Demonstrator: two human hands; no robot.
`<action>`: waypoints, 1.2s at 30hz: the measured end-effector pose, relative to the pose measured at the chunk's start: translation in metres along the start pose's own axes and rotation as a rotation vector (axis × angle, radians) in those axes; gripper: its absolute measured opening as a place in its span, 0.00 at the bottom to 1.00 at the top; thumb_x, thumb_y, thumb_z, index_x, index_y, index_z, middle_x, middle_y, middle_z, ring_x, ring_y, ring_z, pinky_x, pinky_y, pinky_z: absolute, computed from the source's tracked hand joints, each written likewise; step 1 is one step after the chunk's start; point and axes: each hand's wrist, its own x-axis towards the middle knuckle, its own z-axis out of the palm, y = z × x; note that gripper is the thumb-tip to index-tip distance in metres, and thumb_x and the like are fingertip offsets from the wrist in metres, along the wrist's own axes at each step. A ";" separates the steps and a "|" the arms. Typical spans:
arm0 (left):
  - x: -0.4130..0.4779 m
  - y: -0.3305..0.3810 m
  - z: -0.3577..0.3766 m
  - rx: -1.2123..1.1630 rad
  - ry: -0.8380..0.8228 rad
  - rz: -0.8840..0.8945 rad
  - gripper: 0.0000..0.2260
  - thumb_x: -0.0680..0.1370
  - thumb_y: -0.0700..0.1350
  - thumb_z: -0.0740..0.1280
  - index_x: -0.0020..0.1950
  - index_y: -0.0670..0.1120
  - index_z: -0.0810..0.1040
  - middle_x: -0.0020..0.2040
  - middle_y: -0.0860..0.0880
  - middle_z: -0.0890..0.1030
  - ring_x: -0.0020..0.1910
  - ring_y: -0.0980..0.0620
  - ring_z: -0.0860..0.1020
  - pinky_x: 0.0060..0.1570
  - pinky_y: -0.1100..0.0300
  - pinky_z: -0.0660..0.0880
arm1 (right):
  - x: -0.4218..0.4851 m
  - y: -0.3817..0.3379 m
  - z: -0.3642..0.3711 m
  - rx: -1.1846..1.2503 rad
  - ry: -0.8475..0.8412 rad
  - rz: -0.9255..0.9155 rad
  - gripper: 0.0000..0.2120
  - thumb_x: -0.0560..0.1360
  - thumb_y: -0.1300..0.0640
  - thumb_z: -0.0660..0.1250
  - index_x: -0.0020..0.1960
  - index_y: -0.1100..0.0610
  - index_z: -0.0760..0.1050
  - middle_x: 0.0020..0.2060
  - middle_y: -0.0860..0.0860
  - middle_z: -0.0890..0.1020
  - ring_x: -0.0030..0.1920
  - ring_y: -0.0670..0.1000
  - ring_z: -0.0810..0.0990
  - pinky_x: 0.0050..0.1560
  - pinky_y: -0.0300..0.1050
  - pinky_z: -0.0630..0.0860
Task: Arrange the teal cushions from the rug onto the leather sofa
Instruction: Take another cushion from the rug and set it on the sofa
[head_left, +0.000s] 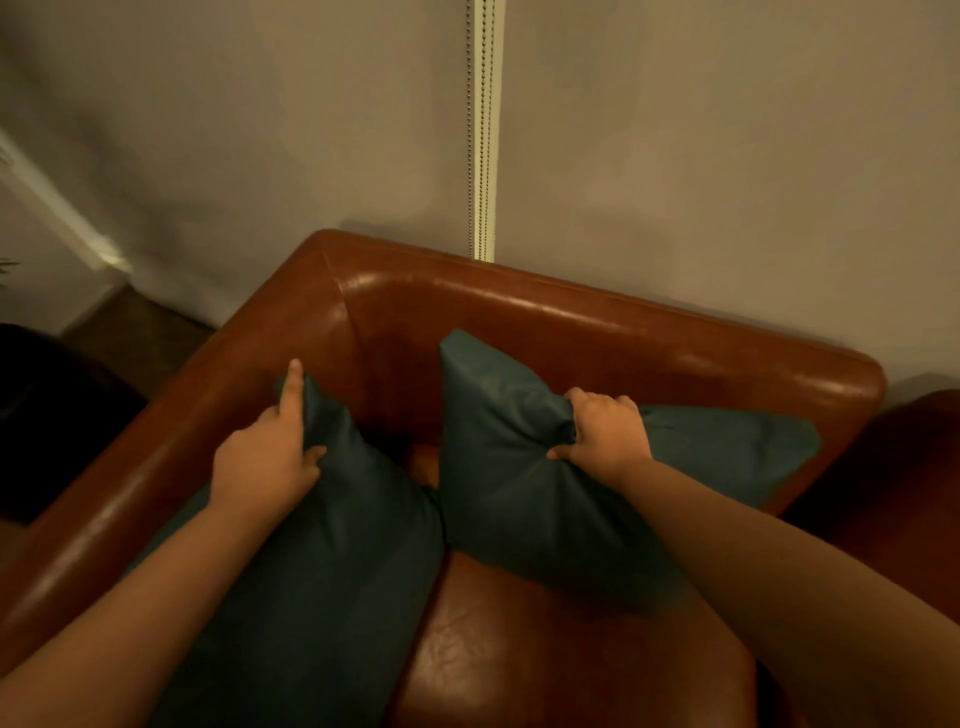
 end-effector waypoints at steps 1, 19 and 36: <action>0.000 0.001 -0.001 0.055 0.005 0.024 0.44 0.75 0.51 0.68 0.78 0.51 0.38 0.58 0.41 0.77 0.45 0.41 0.80 0.38 0.54 0.71 | -0.003 0.000 0.000 0.003 0.025 -0.010 0.27 0.67 0.40 0.74 0.58 0.53 0.70 0.50 0.51 0.81 0.52 0.53 0.78 0.54 0.49 0.67; -0.064 -0.031 -0.022 0.208 -0.070 0.382 0.46 0.76 0.52 0.64 0.67 0.55 0.22 0.59 0.53 0.77 0.49 0.51 0.80 0.41 0.58 0.74 | -0.013 -0.037 -0.019 -0.067 0.045 -0.165 0.22 0.69 0.43 0.73 0.56 0.53 0.71 0.47 0.50 0.81 0.51 0.54 0.78 0.48 0.48 0.62; 0.011 -0.017 -0.005 0.078 -0.096 0.076 0.43 0.76 0.53 0.67 0.78 0.52 0.38 0.58 0.43 0.78 0.52 0.44 0.79 0.47 0.52 0.76 | 0.043 -0.052 -0.023 -0.099 -0.103 -0.151 0.28 0.68 0.41 0.73 0.58 0.56 0.69 0.53 0.54 0.80 0.56 0.57 0.76 0.54 0.52 0.66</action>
